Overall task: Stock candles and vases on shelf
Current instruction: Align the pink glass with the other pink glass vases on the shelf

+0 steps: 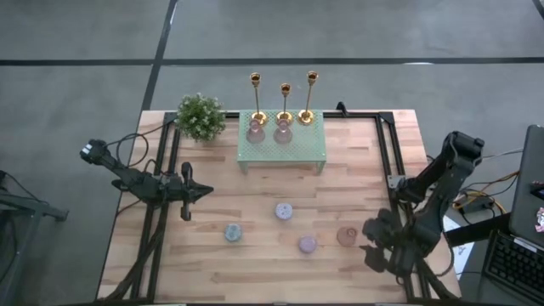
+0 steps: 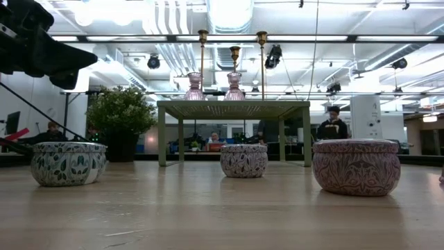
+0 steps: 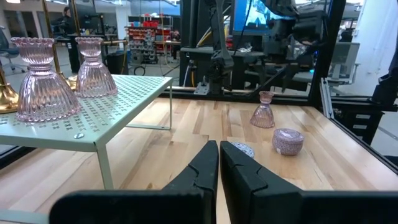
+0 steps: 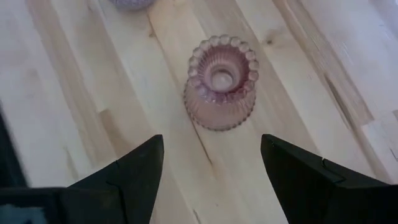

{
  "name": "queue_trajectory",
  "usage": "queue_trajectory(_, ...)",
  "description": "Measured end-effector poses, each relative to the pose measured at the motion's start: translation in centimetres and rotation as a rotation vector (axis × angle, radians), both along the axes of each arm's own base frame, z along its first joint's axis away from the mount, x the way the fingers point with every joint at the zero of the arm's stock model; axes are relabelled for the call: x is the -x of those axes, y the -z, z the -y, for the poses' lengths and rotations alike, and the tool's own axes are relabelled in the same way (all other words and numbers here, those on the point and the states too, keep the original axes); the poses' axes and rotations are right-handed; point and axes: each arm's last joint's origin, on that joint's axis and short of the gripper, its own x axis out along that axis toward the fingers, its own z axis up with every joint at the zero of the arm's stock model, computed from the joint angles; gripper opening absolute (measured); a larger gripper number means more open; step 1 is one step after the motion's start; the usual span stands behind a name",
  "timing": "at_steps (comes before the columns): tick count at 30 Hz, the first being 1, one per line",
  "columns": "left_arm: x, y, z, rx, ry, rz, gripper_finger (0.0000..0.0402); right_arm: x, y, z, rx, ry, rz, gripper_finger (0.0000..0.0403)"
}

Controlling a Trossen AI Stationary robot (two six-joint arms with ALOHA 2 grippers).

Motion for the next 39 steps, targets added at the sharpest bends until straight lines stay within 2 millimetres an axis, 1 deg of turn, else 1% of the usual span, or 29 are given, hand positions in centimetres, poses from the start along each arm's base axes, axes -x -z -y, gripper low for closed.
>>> queue_trajectory(10,0.0,0.0,0.0,0.0,0.0,0.0,0.0021,0.1,3.1,-1.9,0.135,0.059,0.06,0.0292)
queue_trajectory(16,0.0,0.0,0.0,0.0,0.0,0.0,0.0021,-0.3,4.6,-2.5,0.222,0.094,0.142,0.0315)
queue_trajectory(21,0.0,0.0,0.0,0.0,0.0,0.0,0.0021,-0.7,5.6,-2.9,0.275,0.113,0.23,0.0322)
queue_trajectory(25,0.0,0.0,0.0,0.0,0.0,0.0,0.0021,-0.9,6.4,-3.0,0.31,0.132,0.262,0.0316)
queue_trajectory(31,0.0,0.0,0.0,0.0,0.0,0.0,0.0021,-1.2,7.2,-3.3,0.334,0.148,0.327,0.0296)
queue_trajectory(39,0.0,0.0,0.0,0.0,0.0,0.0,0.0021,-1.4,7.7,-3.6,0.355,0.149,0.389,0.0258)
